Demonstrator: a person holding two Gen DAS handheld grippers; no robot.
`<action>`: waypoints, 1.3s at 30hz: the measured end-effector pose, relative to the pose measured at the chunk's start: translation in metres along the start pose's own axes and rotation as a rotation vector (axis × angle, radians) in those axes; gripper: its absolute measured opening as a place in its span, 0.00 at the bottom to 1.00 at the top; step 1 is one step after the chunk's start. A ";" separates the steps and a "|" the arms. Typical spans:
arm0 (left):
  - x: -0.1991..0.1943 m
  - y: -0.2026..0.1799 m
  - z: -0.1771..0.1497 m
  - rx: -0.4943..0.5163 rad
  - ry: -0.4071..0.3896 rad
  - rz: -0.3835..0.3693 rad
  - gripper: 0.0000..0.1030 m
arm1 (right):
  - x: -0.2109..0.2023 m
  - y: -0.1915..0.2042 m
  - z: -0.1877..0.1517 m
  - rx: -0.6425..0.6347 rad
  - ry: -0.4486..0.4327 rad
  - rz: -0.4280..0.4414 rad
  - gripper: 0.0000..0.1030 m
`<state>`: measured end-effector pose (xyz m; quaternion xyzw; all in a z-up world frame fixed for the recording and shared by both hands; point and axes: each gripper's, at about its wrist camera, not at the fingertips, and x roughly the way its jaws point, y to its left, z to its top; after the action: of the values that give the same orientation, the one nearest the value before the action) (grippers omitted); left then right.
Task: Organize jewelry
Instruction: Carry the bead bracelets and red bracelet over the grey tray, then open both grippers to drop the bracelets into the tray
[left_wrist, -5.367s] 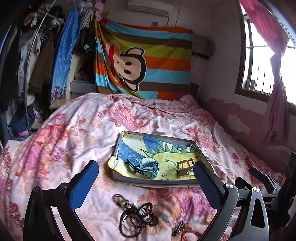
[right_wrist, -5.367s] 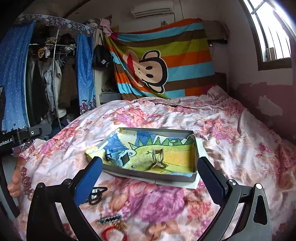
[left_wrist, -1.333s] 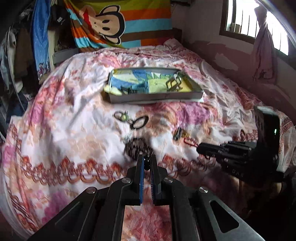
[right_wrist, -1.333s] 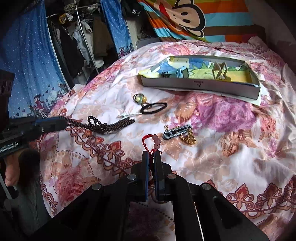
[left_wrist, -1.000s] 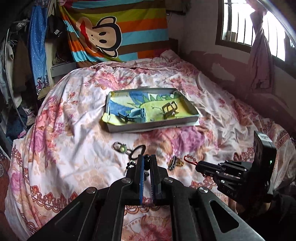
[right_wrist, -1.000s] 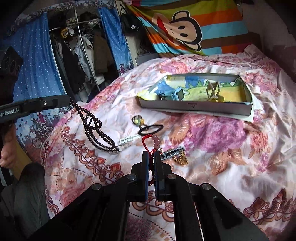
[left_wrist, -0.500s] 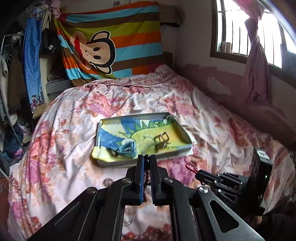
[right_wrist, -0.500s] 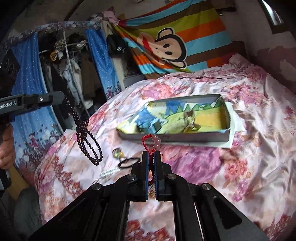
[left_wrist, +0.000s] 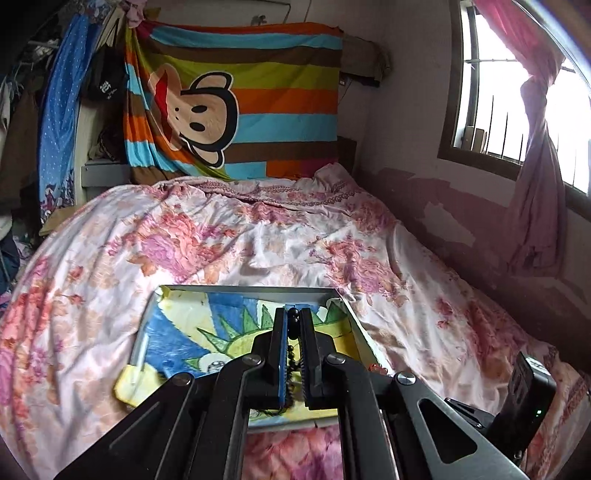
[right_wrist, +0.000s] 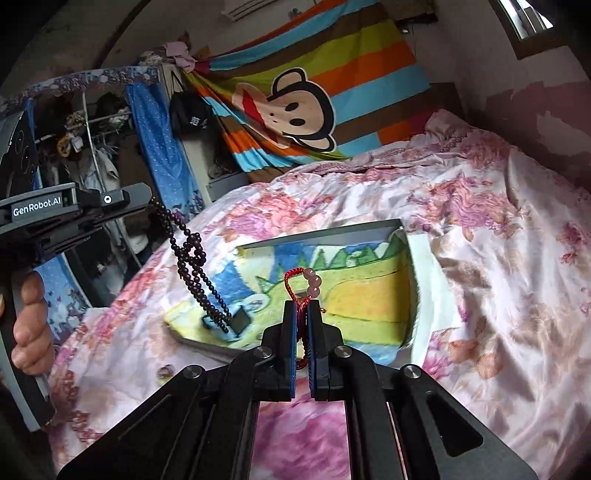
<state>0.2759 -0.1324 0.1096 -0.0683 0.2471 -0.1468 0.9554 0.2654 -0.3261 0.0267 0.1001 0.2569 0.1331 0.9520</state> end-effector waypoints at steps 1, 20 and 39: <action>0.013 0.001 -0.005 -0.007 0.007 -0.002 0.06 | 0.007 -0.004 0.002 0.000 0.007 -0.006 0.05; 0.110 0.033 -0.086 -0.038 0.272 0.020 0.06 | 0.085 -0.015 -0.016 -0.044 0.135 0.019 0.05; 0.031 0.026 -0.055 -0.032 0.188 0.048 0.73 | 0.008 -0.011 0.016 0.008 -0.008 -0.025 0.63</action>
<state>0.2808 -0.1210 0.0430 -0.0633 0.3396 -0.1256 0.9300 0.2825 -0.3357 0.0339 0.1013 0.2551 0.1196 0.9541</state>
